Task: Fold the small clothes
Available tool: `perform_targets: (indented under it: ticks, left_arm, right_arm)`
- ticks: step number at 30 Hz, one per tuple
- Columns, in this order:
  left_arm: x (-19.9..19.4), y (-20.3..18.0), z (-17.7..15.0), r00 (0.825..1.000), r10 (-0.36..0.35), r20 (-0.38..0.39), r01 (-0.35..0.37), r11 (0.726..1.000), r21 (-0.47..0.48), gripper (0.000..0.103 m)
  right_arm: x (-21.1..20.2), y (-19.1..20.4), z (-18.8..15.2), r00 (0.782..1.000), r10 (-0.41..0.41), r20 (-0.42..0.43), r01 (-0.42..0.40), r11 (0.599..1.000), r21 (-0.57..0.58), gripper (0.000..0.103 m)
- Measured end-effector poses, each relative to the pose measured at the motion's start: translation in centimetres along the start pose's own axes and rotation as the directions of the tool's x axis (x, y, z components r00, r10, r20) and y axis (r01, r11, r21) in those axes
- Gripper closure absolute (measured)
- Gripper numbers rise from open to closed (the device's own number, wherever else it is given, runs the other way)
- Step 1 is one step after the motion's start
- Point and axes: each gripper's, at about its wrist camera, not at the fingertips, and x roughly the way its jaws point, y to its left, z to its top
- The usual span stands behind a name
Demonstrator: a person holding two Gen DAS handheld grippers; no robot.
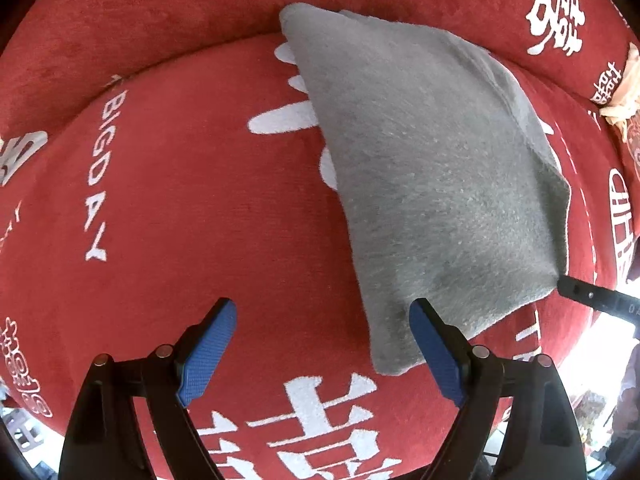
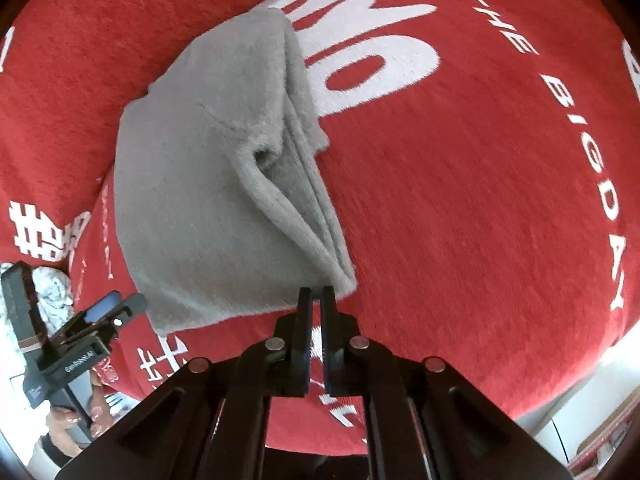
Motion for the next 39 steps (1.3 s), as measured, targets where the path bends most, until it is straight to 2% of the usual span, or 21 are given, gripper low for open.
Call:
perform_targets:
  ticks: [5,8,9,10,16,19,23,24,25,31,39]
  left_arm:
    - [-1.0,1.0,-1.0,1.000,0.009,0.012,-0.009,1.000,-0.012,0.014]
    - [-1.3,1.2,-1.1,1.000,0.009,0.012,-0.009,1.000,-0.015,0.014]
    - [-1.4,1.5,-1.1,1.000,0.010,0.011,-0.010,1.000,-0.014,0.014]
    - [-1.4,1.5,-1.0,1.000,0.013,0.012,-0.013,1.000,-0.014,0.014]
    - [-1.4,0.7,0.3,1.000,0.014,-0.007,-0.014,1.000,-0.013,0.014]
    - [-0.9,1.0,0.8,1.000,0.011,-0.020,-0.012,1.000,-0.017,0.014]
    - [-0.7,1.1,1.2,0.999,0.010,-0.032,-0.011,1.000,-0.020,0.014]
    - [-0.7,1.2,1.4,0.999,0.009,-0.032,-0.010,1.000,-0.026,0.013]
    - [-0.7,1.2,1.5,0.999,0.010,-0.032,-0.011,0.999,-0.030,0.000]
    - [-0.9,1.4,2.6,1.000,0.015,-0.018,-0.015,0.999,-0.051,0.000]
    - [-0.8,1.6,4.0,1.000,0.006,-0.020,-0.007,0.997,-0.071,0.000]
  right_arm:
    - [-2.1,-1.2,-0.4,0.999,0.047,0.019,-0.048,0.996,0.076,0.095]
    - [-3.2,-1.2,0.3,0.997,0.061,0.055,-0.065,0.994,0.088,0.076]
    - [-3.4,-1.1,0.6,0.996,0.063,0.062,-0.068,0.994,0.088,0.066]
    - [-3.5,-1.1,0.9,0.996,0.066,0.062,-0.071,0.993,0.089,0.062]
    - [-3.4,-0.4,2.4,0.994,0.089,0.065,-0.094,0.992,0.086,0.062]
    - [-3.3,-0.5,2.8,0.994,0.096,0.062,-0.101,0.991,0.085,0.057]
    - [-3.2,-0.8,3.3,0.994,0.097,0.054,-0.101,0.991,0.083,0.056]
    - [-3.2,-0.9,3.5,0.994,0.098,0.054,-0.102,0.991,0.082,0.054]
    - [-3.2,-0.9,3.7,0.994,0.099,0.055,-0.103,0.991,0.082,0.051]
    - [-3.5,-1.3,5.1,0.992,0.100,0.073,-0.106,0.992,0.072,0.044]
    - [-3.0,-1.2,7.5,0.991,0.118,0.065,-0.120,0.992,0.042,0.040]
